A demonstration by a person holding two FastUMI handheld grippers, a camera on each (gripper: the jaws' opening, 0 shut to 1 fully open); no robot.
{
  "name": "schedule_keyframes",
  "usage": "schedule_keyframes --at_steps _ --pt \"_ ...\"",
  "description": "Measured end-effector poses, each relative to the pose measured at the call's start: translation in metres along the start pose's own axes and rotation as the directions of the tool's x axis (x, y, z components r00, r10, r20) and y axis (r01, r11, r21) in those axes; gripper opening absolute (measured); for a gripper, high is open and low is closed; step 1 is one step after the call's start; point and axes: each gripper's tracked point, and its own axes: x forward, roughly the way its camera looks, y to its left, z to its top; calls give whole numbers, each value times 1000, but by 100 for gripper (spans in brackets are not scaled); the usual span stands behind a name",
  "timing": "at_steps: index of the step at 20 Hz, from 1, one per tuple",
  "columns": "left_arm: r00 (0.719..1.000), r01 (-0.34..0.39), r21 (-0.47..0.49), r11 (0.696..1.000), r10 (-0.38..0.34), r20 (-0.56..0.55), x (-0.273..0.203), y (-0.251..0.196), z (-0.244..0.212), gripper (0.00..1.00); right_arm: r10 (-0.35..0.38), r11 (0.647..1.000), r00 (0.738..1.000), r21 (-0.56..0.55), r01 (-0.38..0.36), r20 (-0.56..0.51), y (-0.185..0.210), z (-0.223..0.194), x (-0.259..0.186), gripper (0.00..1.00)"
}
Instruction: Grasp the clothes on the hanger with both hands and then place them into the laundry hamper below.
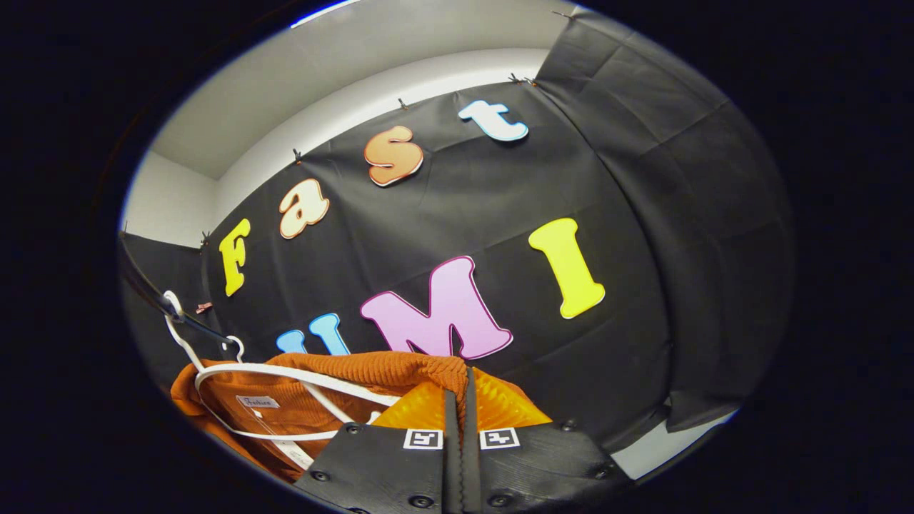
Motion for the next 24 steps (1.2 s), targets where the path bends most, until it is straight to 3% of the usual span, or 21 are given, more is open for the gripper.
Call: schedule_keyframes --at_steps 2,4,8,14,15,16,20,24 --pt "1000 -6 -29 1000 6 -2 1 10 1 5 14 1000 999 26 -13 -43 3 -22 -1 0" --pt "1000 6 -53 999 -6 -7 2 12 5 5 19 998 997 54 -15 -75 2 -41 -4 4" --pt "1000 14 -10 1000 -14 0 -4 10 11 5 31 992 989 122 -13 -144 -3 -76 -12 4" --pt "998 -62 -17 998 62 -18 -6 50 -2 5 126 982 960 166 -86 -250 32 -127 -49 4" --pt "996 -82 -12 997 82 -28 -7 61 -8 5 141 979 955 177 -96 -260 38 -134 -58 9" --pt "994 -100 -15 995 100 -44 -9 70 -20 5 152 977 950 188 -103 -272 43 -140 -65 4" --pt "974 -177 -51 983 168 -154 -11 97 -79 5 179 973 924 199 -116 -338 54 -172 -94 4" --pt "953 -181 -82 980 154 -263 -11 99 -150 5 222 964 896 225 -142 -384 71 -192 -117 5"
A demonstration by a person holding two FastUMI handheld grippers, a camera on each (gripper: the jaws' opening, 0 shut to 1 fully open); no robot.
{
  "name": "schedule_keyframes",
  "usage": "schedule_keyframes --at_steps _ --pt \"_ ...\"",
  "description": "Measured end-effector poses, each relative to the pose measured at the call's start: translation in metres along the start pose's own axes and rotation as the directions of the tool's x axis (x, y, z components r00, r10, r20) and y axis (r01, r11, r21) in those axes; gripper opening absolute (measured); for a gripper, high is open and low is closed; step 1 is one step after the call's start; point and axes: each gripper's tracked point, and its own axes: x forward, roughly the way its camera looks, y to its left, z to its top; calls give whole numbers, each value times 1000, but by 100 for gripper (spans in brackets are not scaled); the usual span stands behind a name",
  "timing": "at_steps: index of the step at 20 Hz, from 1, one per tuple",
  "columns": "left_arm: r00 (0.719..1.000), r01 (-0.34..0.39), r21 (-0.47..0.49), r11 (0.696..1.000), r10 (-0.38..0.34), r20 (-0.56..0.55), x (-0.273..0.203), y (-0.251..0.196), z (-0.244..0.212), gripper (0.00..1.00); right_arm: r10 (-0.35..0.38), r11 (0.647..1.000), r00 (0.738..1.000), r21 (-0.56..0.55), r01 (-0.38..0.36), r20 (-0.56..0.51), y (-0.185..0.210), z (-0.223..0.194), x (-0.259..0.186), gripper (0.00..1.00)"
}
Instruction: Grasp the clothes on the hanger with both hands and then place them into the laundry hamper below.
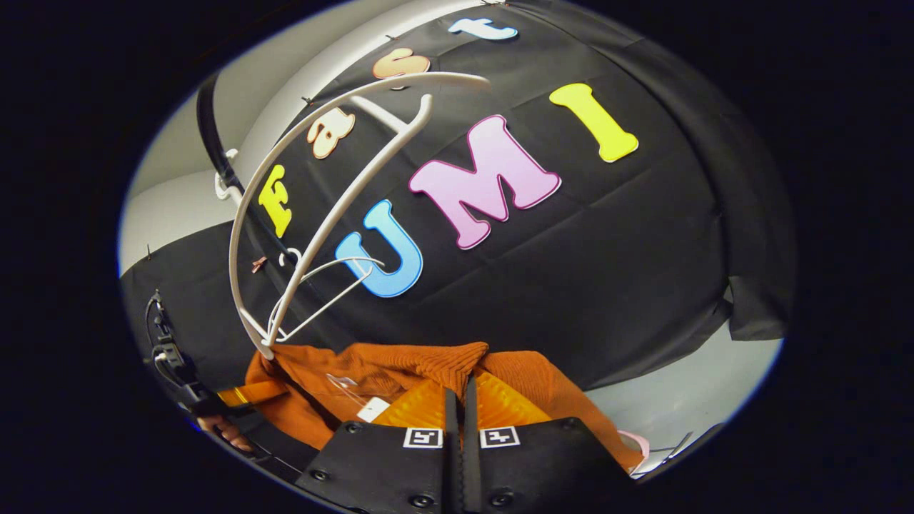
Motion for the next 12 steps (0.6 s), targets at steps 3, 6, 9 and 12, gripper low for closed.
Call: schedule_keyframes --at_steps 3,6,9,12 --pt "993 66 -6 998 -66 -97 4 -22 -59 5 48 999 998 5 -48 -47 25 -22 -1 5" --pt "974 176 -21 984 -177 -138 -3 -67 -85 5 121 992 987 -18 -123 -103 60 -41 -3 4" --pt "950 285 -49 957 -289 -118 -16 -104 -78 5 169 984 978 -41 -175 -122 80 -46 -10 4" --pt "943 290 -59 955 -296 -150 -3 -108 -98 5 116 987 982 -90 -130 -148 61 -58 -10 4"
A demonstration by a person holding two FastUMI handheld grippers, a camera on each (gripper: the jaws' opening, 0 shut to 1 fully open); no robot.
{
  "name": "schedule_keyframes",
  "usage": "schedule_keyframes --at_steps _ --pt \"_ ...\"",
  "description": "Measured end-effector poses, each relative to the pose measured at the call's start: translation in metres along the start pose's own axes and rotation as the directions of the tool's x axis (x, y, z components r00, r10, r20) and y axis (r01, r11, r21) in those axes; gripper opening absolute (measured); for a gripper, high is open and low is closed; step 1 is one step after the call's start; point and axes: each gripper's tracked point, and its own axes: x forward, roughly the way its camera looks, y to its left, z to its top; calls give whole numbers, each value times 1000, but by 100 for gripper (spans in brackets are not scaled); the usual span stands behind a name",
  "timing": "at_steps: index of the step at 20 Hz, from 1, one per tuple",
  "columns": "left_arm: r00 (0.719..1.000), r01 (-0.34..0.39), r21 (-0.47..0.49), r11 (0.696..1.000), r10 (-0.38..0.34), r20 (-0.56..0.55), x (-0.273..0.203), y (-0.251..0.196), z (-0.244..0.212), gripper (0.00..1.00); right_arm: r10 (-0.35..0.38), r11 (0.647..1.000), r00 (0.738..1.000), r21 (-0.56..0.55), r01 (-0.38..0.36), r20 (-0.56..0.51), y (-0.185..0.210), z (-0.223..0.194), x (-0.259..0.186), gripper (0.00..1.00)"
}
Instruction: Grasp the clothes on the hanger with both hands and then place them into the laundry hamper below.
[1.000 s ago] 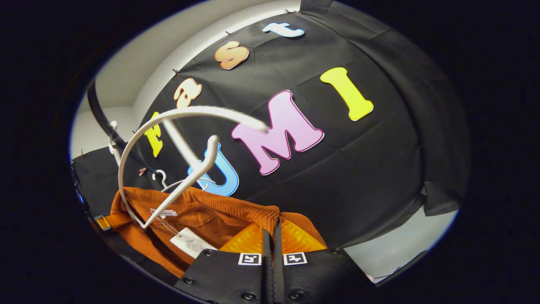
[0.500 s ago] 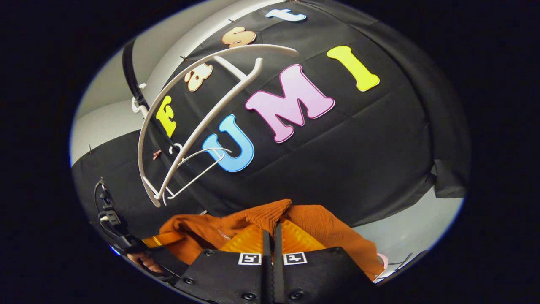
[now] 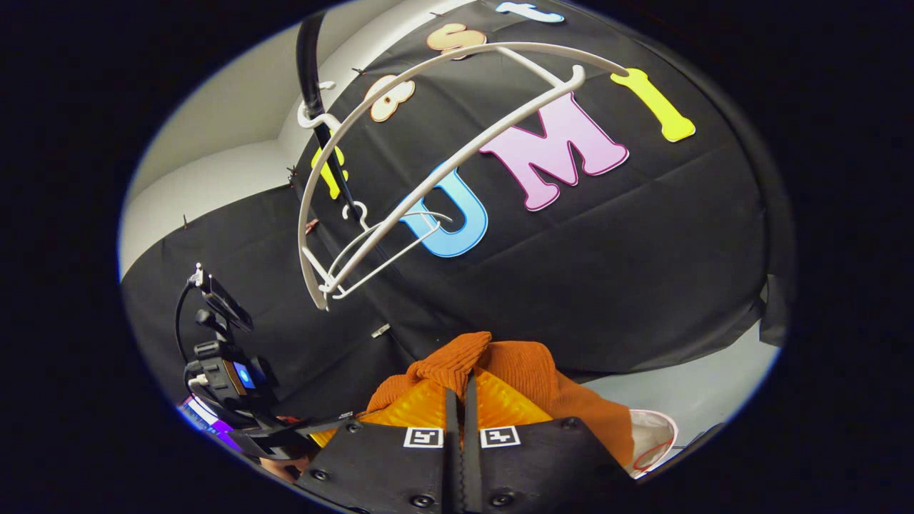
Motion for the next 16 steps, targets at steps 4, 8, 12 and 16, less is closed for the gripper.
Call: schedule_keyframes --at_steps 4,8,12,16 --pt "984 -60 1 998 59 -167 41 24 -74 5 -148 989 979 -39 144 -142 -64 -60 16 4" --pt "914 -166 77 983 183 -363 79 49 -158 2 -371 928 871 -165 335 -322 -141 -136 22 5" --pt "833 -146 140 979 198 -517 85 58 -237 45 -518 854 698 -244 461 -495 -194 -212 -2 44" --pt "820 -173 180 968 242 -518 78 62 -244 90 -598 798 647 -271 539 -473 -215 -214 -12 99"
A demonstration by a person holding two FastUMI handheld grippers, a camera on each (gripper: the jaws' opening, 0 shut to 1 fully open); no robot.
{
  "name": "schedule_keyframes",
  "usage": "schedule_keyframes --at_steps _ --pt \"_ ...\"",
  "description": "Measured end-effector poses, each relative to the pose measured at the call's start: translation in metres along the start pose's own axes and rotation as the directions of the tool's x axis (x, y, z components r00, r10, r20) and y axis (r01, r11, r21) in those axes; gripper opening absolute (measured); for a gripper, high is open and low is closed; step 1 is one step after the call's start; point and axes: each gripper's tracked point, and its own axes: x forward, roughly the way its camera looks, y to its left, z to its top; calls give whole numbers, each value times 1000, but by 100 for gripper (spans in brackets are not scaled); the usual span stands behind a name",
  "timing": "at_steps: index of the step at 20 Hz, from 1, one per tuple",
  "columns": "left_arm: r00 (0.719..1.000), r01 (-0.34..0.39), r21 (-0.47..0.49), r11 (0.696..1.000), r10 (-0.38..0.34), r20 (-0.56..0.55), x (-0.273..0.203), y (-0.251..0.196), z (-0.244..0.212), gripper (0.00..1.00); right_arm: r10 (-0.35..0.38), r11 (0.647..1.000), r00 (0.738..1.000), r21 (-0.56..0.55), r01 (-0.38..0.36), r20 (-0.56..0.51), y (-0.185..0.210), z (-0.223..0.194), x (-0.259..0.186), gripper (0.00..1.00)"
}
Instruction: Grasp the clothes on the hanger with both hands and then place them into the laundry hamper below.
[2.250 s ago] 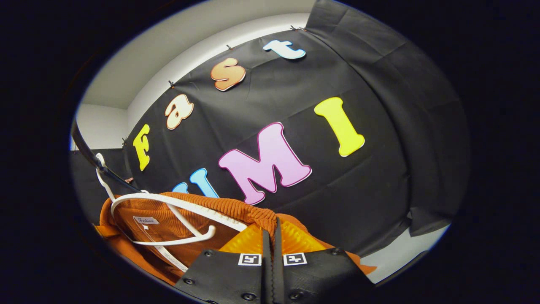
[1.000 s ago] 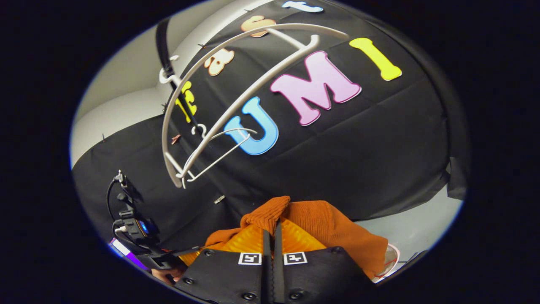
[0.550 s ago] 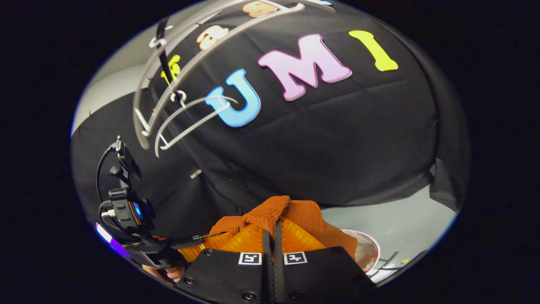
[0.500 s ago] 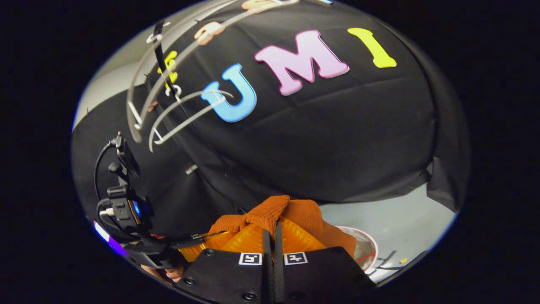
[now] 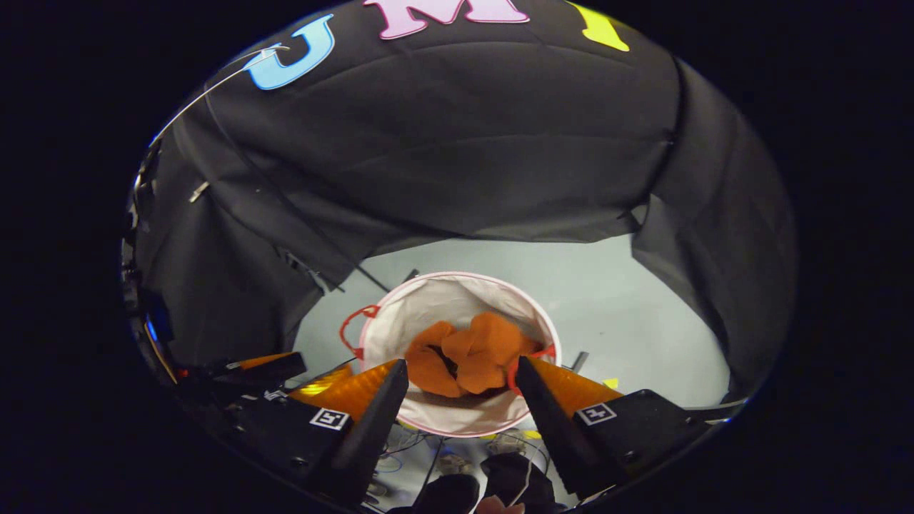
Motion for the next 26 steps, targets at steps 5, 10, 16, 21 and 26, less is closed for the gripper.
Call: schedule_keyframes --at_steps 5,10,16,21,26 --pt "1000 21 -12 1000 -21 19 -14 -1 3 90 17 1000 999 20 -18 47 6 15 -13 99" --pt "995 33 -11 999 -32 97 -63 9 12 90 8 1000 985 27 -13 173 6 40 -58 99" --pt "966 28 -1 1000 -27 258 -142 33 27 95 -40 999 933 19 36 358 24 72 -145 99" --pt "904 69 -4 998 -60 423 -226 45 62 95 -23 1000 851 5 24 525 58 99 -231 99" --pt "794 55 40 998 -68 605 -322 61 90 94 -21 999 719 -12 41 695 78 135 -324 99"
